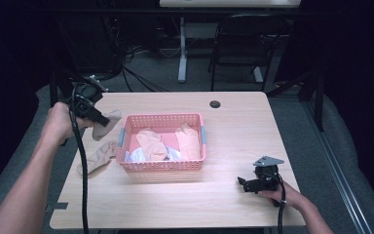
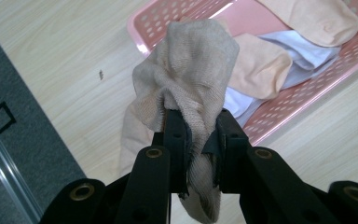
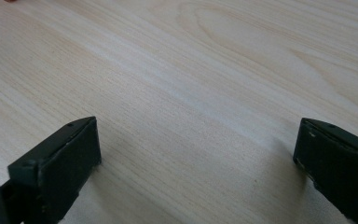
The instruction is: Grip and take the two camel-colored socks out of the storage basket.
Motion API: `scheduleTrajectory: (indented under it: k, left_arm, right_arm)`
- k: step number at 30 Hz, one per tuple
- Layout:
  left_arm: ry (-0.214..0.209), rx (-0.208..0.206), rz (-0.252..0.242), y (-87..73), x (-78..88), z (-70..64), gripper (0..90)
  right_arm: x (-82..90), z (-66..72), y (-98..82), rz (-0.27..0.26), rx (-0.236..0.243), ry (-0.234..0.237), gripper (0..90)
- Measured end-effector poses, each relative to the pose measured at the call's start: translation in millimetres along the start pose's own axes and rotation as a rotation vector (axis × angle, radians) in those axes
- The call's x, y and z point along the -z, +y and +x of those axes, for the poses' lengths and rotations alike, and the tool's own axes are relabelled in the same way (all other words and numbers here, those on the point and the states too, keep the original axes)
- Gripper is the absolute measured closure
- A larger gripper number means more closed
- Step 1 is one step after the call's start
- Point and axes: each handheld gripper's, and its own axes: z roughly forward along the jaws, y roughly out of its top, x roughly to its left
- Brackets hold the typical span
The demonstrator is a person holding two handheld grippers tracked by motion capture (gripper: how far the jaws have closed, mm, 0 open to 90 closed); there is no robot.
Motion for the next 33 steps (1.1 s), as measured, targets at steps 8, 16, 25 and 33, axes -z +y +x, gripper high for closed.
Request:
scheduleTrajectory:
  k: [8,16,25,33]
  left_arm:
    - [0.019,0.046,0.003,-18.6,8.3,19.4,77.6]
    - [0.031,0.100,0.012,-35.6,7.6,37.7,77.6]
    - [0.035,0.161,0.022,-53.7,-10.1,53.4,77.6]
    - [0.018,0.210,0.033,-69.2,-40.0,61.6,76.9]
  right_arm:
    - [0.0,0.1,0.0,0.000,0.000,-0.001,0.0]
    - [-0.1,0.3,0.0,-0.002,-0.002,-0.002,0.0]
    - [-0.1,0.4,0.0,-0.003,-0.002,-0.001,0.0]
    - [-0.1,0.7,0.0,-0.004,-0.005,0.000,0.0]
